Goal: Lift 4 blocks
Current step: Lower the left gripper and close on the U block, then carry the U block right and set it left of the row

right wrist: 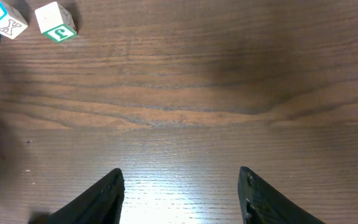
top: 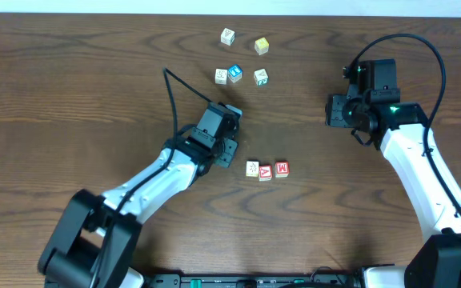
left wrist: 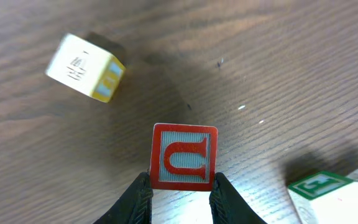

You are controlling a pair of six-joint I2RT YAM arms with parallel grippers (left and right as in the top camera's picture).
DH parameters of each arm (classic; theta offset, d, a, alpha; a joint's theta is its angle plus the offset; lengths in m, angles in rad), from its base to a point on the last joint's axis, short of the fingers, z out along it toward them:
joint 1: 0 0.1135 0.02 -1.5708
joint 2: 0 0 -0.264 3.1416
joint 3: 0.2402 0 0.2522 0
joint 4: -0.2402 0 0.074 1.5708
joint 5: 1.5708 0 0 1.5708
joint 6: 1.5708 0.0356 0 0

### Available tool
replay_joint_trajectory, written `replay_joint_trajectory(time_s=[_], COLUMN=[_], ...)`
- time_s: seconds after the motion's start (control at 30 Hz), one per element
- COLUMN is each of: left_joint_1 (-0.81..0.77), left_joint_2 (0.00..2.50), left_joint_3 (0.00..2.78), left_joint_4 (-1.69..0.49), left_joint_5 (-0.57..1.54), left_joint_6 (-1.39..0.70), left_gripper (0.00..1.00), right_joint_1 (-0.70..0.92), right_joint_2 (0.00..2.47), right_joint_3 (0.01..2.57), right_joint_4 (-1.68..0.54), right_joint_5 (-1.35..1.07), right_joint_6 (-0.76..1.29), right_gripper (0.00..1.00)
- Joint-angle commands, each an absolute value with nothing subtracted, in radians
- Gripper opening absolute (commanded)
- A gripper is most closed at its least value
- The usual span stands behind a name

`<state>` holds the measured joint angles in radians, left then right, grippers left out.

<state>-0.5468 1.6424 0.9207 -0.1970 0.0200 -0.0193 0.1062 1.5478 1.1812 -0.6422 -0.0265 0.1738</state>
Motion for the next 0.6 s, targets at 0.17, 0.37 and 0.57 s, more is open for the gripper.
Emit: replay_joint_trajectory(time_s=[0.17, 0.37, 0.57], left_joint_1=[-0.547, -0.551, -0.606], left_joint_2=[1.595, 1.595, 1.595], left_joint_3=[0.928, 0.925, 0.916], left_joint_4=[-0.278, -0.307, -0.315], left_joint_5=[-0.001, -0.001, -0.001], left_joint_6=[-0.096, -0.187, -0.271], left_gripper=[0.15, 0.13, 0.13], right_joint_1=[0.108, 0.108, 0.108], right_joint_2=[1.558, 1.558, 1.559], right_joint_3=[1.169, 1.169, 1.169], right_joint_4=[-0.640, -0.640, -0.640], right_joint_5=[-0.016, -0.016, -0.016], right_joint_6=[0.159, 0.159, 0.159], right_gripper=[0.56, 0.56, 0.55])
